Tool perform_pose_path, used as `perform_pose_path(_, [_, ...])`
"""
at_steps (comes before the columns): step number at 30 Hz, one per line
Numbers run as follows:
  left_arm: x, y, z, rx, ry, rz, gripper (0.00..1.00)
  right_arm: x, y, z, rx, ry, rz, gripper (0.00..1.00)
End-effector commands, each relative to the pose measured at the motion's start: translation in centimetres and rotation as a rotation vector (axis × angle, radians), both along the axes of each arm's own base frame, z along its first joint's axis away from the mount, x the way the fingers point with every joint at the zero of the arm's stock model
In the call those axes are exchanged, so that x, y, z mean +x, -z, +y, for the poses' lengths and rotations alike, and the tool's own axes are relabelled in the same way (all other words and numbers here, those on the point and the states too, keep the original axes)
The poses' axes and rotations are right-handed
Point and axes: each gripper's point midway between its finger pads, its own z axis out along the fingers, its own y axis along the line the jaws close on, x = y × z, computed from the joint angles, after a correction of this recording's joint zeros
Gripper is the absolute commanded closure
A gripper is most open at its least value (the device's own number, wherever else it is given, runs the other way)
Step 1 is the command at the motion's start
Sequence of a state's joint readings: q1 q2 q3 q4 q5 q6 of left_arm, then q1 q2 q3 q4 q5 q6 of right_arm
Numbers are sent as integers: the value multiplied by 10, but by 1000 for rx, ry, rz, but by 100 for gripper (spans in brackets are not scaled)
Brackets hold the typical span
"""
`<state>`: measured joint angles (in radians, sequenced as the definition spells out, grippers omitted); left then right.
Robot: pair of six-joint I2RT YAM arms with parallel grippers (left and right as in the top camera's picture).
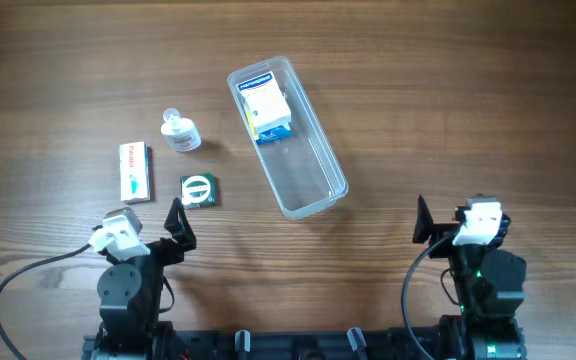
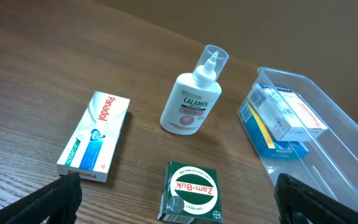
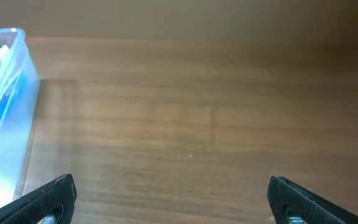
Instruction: Pack container
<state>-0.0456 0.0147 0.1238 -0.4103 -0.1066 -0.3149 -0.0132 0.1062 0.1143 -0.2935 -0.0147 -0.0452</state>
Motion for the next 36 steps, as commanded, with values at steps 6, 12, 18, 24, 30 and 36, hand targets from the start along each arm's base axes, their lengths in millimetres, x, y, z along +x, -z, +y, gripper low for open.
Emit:
perform_pose_path(6, [0,-1,1,18,3,-6,0,-3,-20,-9,6,53,-99,0])
perform_pose_path(12, [0,-1,1,18,3,-6,0,-3,-21,-9,6,52,-104,0])
perform_pose_path(18, [0,-1,1,18,3,-6,0,-3,-21,-9,7,52,-104,0])
perform_pose_path(24, [0,-1,1,18,3,-6,0,-3,-21,-9,7,52,-104,0])
perform_pose_path(30, [0,-1,1,18,3,-6,0,-3,-21,-9,7,52,-104,0])
perform_pose_path(36, [0,-1,1,18,3,-6,0,-3,-21,-9,7,52,-104,0])
